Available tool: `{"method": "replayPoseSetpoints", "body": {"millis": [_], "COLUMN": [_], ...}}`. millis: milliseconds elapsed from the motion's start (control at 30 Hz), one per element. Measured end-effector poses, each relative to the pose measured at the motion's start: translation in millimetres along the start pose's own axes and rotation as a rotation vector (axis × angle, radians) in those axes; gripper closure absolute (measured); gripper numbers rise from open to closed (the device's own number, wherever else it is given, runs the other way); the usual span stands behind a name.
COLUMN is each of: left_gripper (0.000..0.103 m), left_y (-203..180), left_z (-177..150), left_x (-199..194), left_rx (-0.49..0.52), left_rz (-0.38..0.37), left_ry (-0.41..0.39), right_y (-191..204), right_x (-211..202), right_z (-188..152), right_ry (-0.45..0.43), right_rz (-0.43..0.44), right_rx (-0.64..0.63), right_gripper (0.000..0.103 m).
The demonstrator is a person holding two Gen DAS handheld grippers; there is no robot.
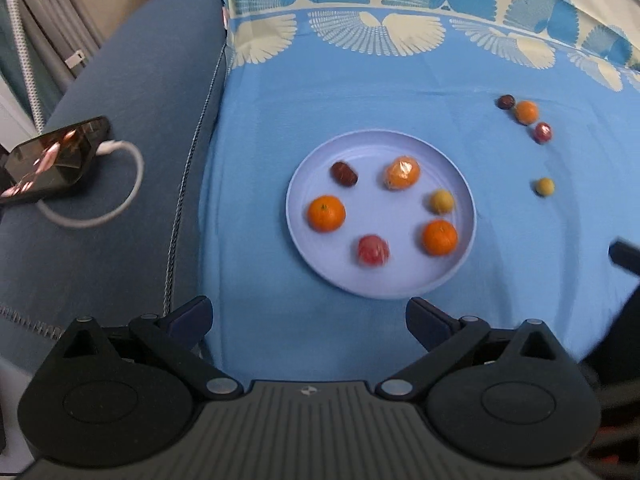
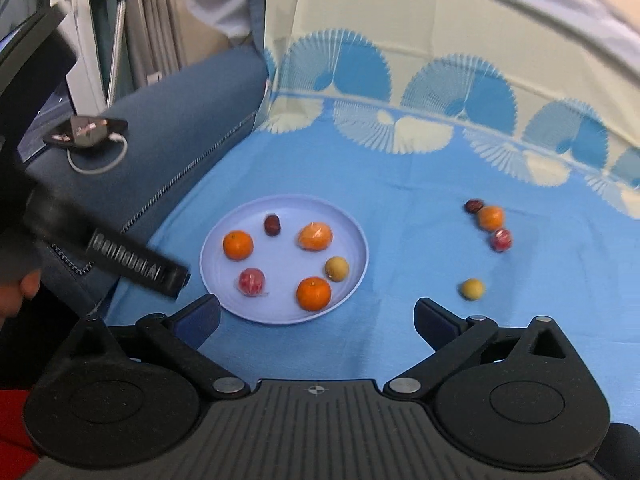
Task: Organize fruits
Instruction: 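Lift both open tools off the plate and move toward the remaining fruits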
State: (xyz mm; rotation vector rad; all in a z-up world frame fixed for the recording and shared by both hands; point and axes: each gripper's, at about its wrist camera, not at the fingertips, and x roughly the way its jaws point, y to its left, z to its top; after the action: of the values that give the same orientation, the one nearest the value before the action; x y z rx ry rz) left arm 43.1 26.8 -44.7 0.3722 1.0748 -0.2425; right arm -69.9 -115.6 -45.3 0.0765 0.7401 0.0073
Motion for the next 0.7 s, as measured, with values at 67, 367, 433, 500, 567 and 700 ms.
{"method": "replayPoseSetpoints", "body": {"millis": [67,367,433,500,567,700], "left_gripper": [0.000,0.000,0.000,0.000,0.000,0.000], "left_y": [-0.1,-0.4,-0.4,-1.4,-2.7,-3.6], "left_z": [-11.9,-43.4,-45.3,-46.7,-48.4,-49.6], "left_x": [-10.5,-36.0,-39.5,-43.1,-46.8,-50.2], "left_rx": [0.003,-0.026,-0.034,-0.035,-0.033,-0.034], "left_rz": [0.004,0.014,0.013,0.015,0.017,0.016], "left_ry": [-0.013,-0.047,-0.054,-0.065,-0.074,-0.081], "right_y": [2.5,16.0,16.4,16.6,15.9,16.0], "right_x": [-10.8,-41.5,-46.1,-49.5,-52.4,-57.2], "right_z": [-2.5,-14.5,-15.2,-16.7,-17.9,-20.5], "right_ry": [-0.028,-0.086,-0.096,-0.105,-0.111,-0.121], "right_rz": [-0.003,-0.004,-0.009,-0.014,-0.016,-0.018], "right_rx": [-0.008,-0.053,-0.052,-0.049,-0.046,-0.047], "right_gripper": [0.001,0.001,0.001,0.001,0.001,0.001]}}
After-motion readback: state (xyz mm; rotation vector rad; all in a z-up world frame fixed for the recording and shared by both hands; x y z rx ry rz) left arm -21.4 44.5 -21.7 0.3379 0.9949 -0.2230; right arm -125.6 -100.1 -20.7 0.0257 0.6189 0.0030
